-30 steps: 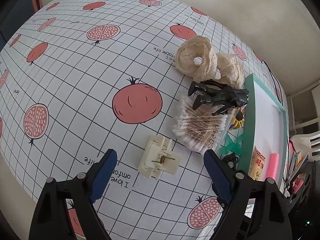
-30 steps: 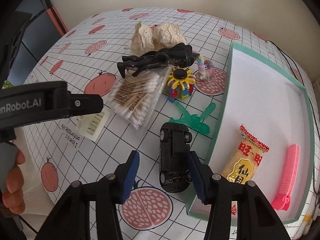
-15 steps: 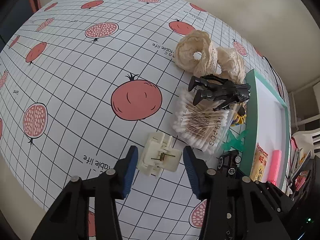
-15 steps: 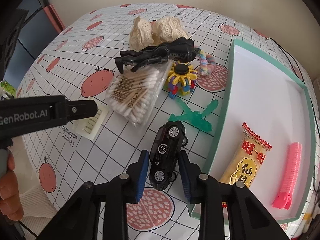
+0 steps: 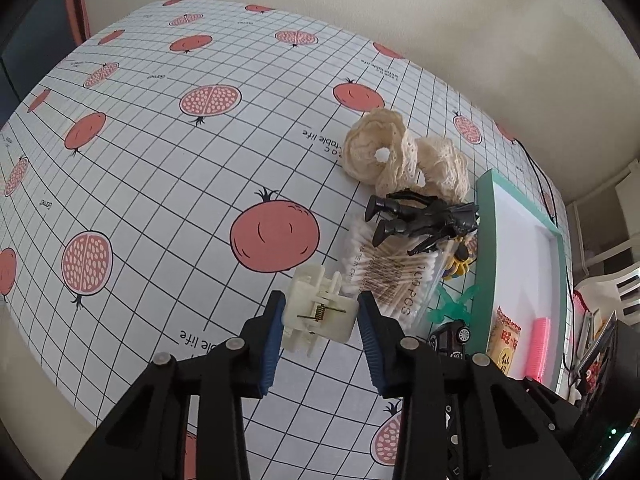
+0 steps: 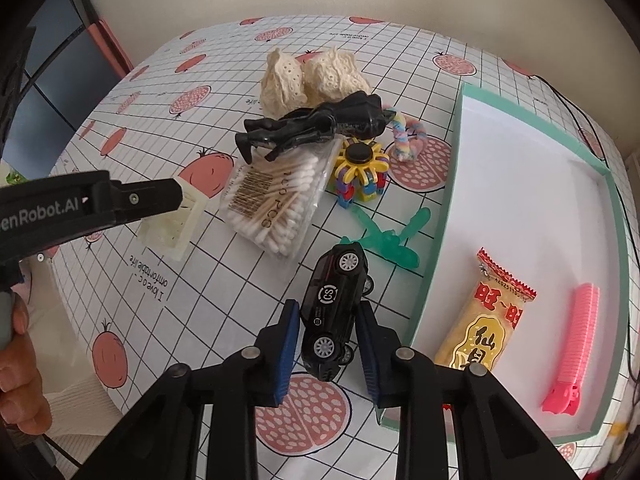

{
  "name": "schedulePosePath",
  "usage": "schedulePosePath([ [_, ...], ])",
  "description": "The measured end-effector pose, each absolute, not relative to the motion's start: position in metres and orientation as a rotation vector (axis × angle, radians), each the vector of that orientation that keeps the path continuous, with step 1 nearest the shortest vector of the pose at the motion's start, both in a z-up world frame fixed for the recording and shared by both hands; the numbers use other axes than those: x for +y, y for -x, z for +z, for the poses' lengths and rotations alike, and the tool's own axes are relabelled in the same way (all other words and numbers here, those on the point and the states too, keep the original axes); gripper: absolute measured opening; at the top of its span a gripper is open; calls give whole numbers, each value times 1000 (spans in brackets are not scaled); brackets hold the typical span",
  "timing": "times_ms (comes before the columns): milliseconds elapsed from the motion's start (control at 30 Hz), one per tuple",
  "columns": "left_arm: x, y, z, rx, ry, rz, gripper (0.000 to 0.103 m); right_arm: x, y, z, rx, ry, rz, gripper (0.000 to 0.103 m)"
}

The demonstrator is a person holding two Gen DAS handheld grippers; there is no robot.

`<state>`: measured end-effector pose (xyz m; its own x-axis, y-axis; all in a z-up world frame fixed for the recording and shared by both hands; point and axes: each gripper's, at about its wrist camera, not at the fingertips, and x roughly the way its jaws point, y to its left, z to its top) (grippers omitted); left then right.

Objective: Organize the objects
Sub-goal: 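Grasp the black toy car with the right tool while the left tool grasps the white hair clip, then carry the black car and white clip over the tray with both tools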

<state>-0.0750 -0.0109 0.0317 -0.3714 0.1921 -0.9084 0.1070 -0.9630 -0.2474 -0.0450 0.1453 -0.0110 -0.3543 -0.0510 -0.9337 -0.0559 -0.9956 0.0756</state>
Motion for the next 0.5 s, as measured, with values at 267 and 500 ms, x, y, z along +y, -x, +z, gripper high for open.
schedulePosePath([
  [267,-12,75,59,-412,1520,2627,38,149,41,19,226,1639,2667,30],
  [500,-1,72,69,-378,1421,2632,38,168,39,30,265,1547,2649,30],
])
